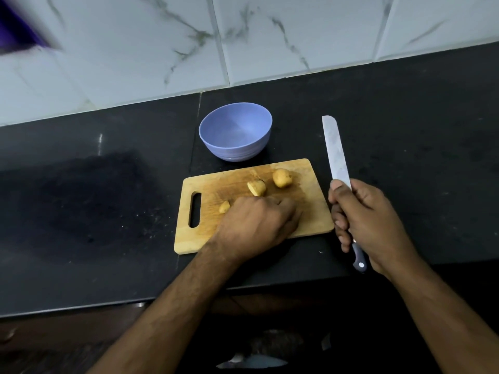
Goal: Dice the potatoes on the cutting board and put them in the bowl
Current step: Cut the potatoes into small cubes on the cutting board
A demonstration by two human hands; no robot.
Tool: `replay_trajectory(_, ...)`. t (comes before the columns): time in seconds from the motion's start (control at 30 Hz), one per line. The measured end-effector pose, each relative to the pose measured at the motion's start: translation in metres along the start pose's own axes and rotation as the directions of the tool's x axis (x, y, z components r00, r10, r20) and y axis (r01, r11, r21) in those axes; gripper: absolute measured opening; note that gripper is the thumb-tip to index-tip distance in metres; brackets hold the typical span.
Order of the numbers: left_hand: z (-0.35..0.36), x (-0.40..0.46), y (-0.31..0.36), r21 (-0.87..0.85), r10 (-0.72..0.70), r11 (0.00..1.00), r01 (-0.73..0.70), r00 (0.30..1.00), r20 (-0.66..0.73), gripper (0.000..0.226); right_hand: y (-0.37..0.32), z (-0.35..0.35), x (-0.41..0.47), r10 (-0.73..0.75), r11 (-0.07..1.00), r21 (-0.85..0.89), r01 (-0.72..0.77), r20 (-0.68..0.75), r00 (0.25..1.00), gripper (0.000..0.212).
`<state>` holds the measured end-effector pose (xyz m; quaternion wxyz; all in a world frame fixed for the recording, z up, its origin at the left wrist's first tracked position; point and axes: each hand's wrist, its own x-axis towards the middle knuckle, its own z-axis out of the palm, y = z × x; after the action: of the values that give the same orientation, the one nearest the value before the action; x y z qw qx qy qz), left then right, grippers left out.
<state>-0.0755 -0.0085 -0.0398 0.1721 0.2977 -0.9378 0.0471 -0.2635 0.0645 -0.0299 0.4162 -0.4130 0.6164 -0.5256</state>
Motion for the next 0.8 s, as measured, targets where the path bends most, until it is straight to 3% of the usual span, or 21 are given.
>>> replay_trajectory(0.17,-0.011,-0.03,-0.044,0.02,-0.038,0.999,0.039,0.999,-0.014,0.031,0.0,0.0,-0.001,-0.005,1.0,-0.001,0.005,0.003,1.0,0.034)
replay_trajectory(0.33,-0.027,-0.055,-0.061,-0.061,-0.177,0.984,0.169,0.972,-0.154,0.034,0.002,-0.001,-0.001,-0.014,1.0,0.009,0.014,-0.006,1.0,0.034)
replay_trajectory(0.43,-0.032,-0.054,-0.068,-0.267,-0.432,0.889,0.372,0.874,-0.221,0.041,0.003,0.0,0.0,-0.013,1.0,0.007,0.013,-0.007,1.0,0.033)
replay_trajectory(0.5,-0.032,-0.046,-0.074,-0.388,-0.544,0.813,0.433,0.802,-0.246,0.044,0.003,0.0,-0.001,-0.013,1.0,-0.001,0.013,-0.005,1.0,0.033)
replay_trajectory(0.8,-0.017,-0.002,-0.081,-0.661,-0.807,0.508,0.552,0.573,-0.142,0.05,0.001,0.001,-0.003,-0.01,1.0,-0.007,0.01,-0.017,1.0,0.033)
